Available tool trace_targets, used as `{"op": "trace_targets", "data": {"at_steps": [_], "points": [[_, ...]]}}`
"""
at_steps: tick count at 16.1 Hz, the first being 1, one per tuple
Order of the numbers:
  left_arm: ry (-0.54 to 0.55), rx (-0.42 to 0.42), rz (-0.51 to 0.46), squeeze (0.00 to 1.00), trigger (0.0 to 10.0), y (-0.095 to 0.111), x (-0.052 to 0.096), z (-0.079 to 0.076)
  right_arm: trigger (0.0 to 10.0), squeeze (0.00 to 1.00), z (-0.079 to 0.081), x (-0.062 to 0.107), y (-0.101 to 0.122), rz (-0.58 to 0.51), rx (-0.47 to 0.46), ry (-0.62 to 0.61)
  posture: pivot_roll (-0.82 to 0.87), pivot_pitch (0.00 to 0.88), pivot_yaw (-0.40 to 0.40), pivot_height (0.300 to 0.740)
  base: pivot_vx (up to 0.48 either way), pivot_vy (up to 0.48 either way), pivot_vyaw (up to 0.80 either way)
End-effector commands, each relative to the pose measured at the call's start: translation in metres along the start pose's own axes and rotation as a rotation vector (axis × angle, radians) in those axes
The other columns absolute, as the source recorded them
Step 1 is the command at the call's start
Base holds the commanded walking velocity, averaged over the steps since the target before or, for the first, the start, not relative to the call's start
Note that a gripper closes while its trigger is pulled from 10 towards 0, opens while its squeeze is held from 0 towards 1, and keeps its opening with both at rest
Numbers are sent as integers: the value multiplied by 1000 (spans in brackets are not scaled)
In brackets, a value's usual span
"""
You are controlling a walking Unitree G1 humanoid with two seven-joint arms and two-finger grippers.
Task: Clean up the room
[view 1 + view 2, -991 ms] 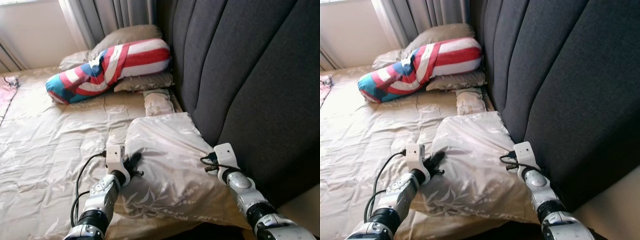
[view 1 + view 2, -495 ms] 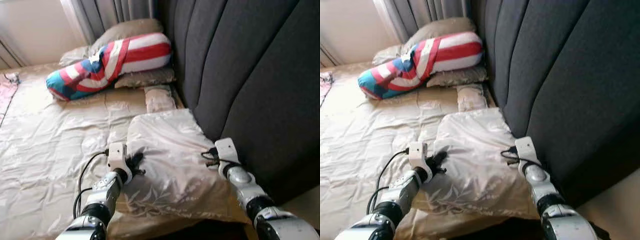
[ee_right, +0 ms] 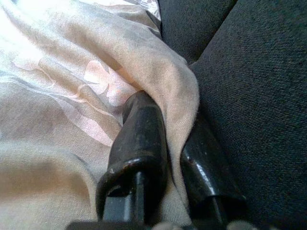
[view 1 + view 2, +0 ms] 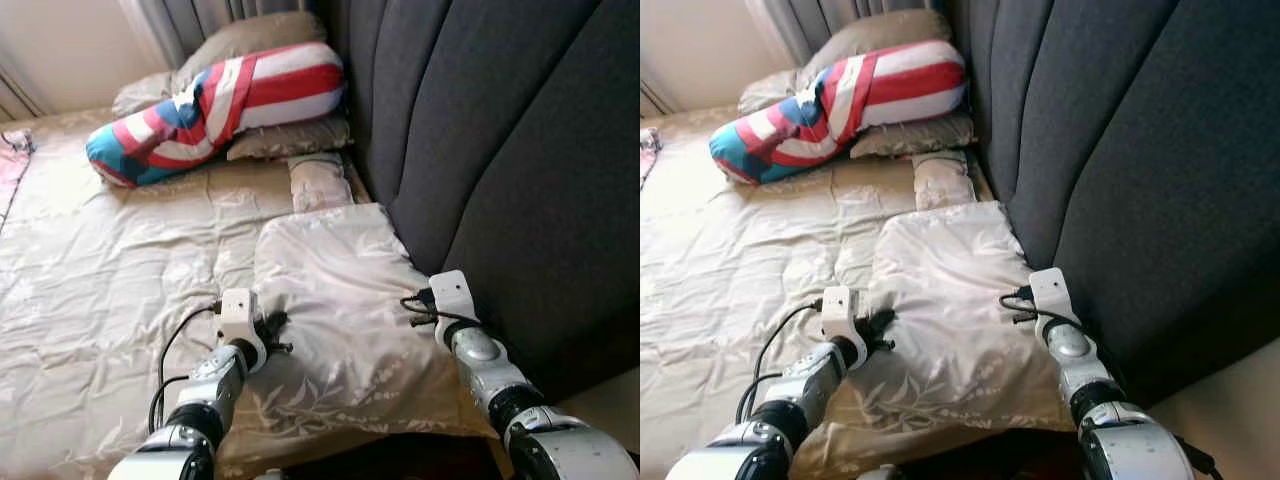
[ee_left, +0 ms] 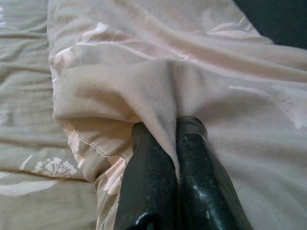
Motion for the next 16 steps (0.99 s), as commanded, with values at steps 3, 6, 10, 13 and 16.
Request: {"op": "trace_targets", "data": {"at_steps": [3,6,10,13,16], "points": [[4,-13,5,0,10000,1,-3,-4,10000,0,3,-2,17,-64,-17,-12,-16,223,34,740,0,0,0],[-1,-10,31,0,10000,-8,-2,-8,10000,0,7,0,0,-23,-27,-6,-7,254,31,740,0,0,0],[17,20,98,0,10000,-26,1,-12,10000,0,11,7,-34,80,-82,-18,-12,272,32,740,0,0,0],[21,11,123,0,10000,-31,0,-15,10000,0,14,8,-37,85,-80,-8,-12,280,31,740,0,0,0],[26,15,121,0,10000,-29,-1,-15,10000,0,9,8,-36,82,-84,-21,-14,283,31,740,0,0,0]]}}
Point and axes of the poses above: a point about 5 cm out from each wrist's last joint towards the gripper, its own x axis pointing back from the gripper into the wrist, its own y axis along the axis of the wrist's last joint, z = x × y, the point moved 3 cm from there along -x, pointing out of the wrist towards the gripper, and after that the axes turned 8 degrees about -x, right-handed, at the moved point
